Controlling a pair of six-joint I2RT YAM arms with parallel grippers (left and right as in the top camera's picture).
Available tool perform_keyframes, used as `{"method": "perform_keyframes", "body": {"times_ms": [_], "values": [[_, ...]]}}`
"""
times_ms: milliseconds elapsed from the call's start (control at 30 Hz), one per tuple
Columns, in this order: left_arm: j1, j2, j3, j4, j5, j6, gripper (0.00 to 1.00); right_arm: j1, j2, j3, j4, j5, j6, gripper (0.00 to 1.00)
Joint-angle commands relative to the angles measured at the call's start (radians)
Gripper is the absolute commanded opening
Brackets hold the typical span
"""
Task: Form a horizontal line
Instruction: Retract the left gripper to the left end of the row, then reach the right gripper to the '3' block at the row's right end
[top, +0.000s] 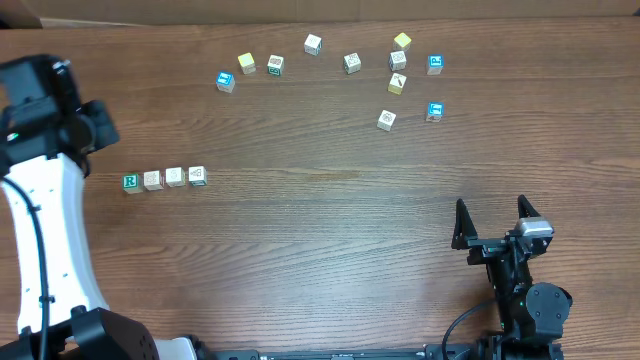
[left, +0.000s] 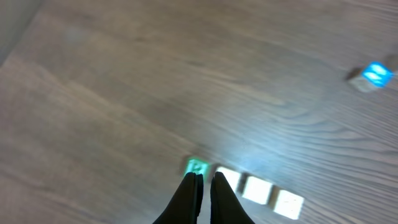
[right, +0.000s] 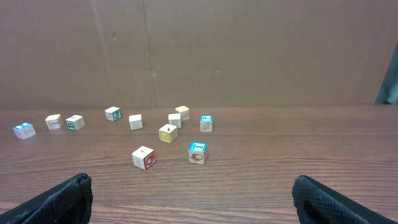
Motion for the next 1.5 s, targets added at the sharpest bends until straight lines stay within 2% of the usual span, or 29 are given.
{"method": "perform_keyframes", "body": {"times_ms": [0,133,233,300,500,633,867,1000,1233,1333,1467], "values": [[0.045,-0.016,-0.013,0.008,0.042,0.047,0.04,-0.002,-0.006,-0.010,0.015,-0.051,0.018,1.00],[0.051,-0.016,-0.018,0.000,-0.016,0.067,0.04,-0.002,-0.006,-0.010,0.020,-0.170,0.113,1.00],[0.051,-0.015,-0.022,0.006,-0.014,0.066,0.04,-0.002,-0.006,-0.010,0.051,-0.189,0.114,1.00],[0.051,-0.015,-0.022,0.014,-0.011,0.066,0.04,-0.002,-0.006,-0.010,0.068,-0.237,0.179,1.00],[0.051,-0.015,-0.022,0.019,-0.007,0.063,0.04,-0.002,-0.006,-0.010,0.031,-0.231,0.624,1.00],[0.066,-0.007,-0.026,0.019,0.002,0.063,0.04,-0.002,-0.004,-0.010,0.097,-0.231,0.647,1.00],[0.143,0.015,-0.093,0.053,0.135,0.064,0.04,-0.002,0.100,0.026,0.267,-0.242,0.647,1.00],[0.149,0.015,-0.120,0.064,0.112,0.098,0.05,-0.002,0.265,0.109,0.329,-0.295,0.645,1.00],[0.151,0.016,-0.126,0.068,0.097,0.134,0.05,0.007,0.725,0.361,0.362,-0.488,0.543,1.00],[0.156,0.016,-0.143,0.073,0.097,0.138,0.04,0.057,0.935,0.489,0.357,-0.528,0.523,1.00],[0.168,0.016,-0.189,0.087,0.097,0.138,0.05,0.200,1.175,0.655,0.327,-0.500,0.434,1.00]]}}
